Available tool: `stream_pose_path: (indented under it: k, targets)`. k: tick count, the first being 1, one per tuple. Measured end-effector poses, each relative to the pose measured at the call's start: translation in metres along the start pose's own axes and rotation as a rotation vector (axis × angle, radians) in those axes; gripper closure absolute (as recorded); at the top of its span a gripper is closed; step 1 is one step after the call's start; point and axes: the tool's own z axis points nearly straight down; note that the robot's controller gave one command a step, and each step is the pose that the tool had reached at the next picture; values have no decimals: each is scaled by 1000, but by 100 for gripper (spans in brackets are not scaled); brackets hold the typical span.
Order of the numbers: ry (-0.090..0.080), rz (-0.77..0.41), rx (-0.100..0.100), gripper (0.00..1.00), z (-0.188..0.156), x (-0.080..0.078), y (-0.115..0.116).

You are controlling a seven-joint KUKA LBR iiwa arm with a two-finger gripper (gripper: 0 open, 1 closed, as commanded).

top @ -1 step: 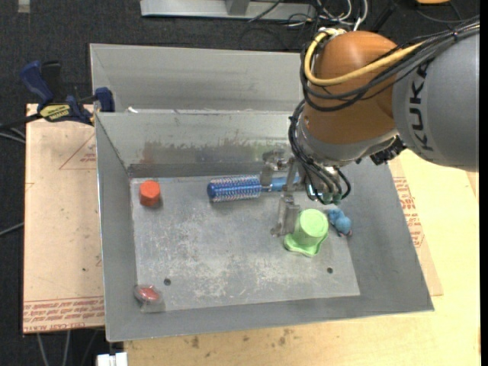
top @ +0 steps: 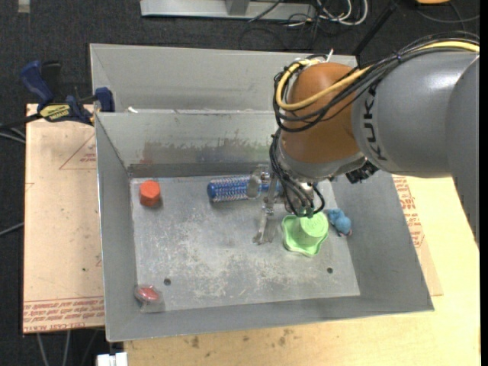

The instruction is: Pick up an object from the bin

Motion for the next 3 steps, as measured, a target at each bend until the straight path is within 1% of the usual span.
stream_pose_path:
  k: [1, 2, 3]
  targets:
    - [-9, 67, -1, 0, 22, -37, -6]
    - [-11, 119, -3, 0, 76, -72, 9]
    - [-7, 119, -1, 100, 74, -71, 8]
